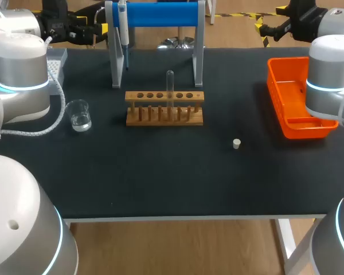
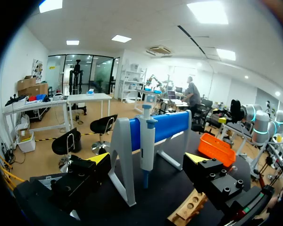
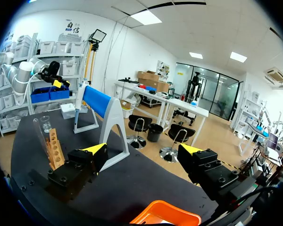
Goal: Invert the test tube, pick up the pipette, mount the tip to pipette, aspirate from beaker and dispense into the tube, eject the tip, return the pipette, and cap with the stopper.
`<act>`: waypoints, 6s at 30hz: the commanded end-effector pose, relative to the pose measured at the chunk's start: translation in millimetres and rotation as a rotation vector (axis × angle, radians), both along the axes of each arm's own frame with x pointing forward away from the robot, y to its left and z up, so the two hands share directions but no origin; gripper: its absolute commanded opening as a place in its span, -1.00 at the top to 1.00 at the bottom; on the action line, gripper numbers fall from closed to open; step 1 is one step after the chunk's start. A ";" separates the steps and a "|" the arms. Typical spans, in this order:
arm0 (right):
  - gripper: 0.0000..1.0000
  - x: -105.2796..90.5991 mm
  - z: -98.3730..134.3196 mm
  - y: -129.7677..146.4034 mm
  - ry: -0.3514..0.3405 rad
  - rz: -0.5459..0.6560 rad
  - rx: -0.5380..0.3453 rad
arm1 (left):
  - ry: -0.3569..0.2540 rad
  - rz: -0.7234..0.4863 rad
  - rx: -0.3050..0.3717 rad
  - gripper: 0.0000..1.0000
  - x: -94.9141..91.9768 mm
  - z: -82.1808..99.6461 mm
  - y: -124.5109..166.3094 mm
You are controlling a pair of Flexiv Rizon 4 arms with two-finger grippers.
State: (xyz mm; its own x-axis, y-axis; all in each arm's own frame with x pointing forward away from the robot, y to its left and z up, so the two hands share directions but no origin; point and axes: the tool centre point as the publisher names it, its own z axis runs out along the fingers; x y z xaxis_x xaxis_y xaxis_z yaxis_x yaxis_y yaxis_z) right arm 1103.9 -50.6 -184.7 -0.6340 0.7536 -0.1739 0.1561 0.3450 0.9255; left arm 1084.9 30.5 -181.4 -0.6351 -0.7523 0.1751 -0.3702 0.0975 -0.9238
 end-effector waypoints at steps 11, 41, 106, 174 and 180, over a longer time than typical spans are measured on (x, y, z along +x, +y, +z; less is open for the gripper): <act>-1.00 0.2 0.1 0.0 0.000 0.000 0.000 | -0.002 0.003 0.000 -1.00 -0.6 -0.5 -0.7; -1.00 -174.7 -37.3 117.8 -0.004 0.390 0.181 | -0.002 0.003 0.000 -1.00 -0.6 -0.5 -0.7; -1.00 -203.9 -62.4 138.4 0.030 0.436 0.133 | -0.155 -0.058 0.037 -1.00 -211.2 -15.6 -92.5; -0.67 -156.8 -89.9 276.3 0.045 0.991 0.356 | -0.155 -0.058 0.037 -1.00 -211.2 -15.6 -92.5; -0.51 -154.4 -90.6 282.5 0.048 1.013 0.367 | -0.155 -0.058 0.037 -1.00 -211.2 -15.6 -92.5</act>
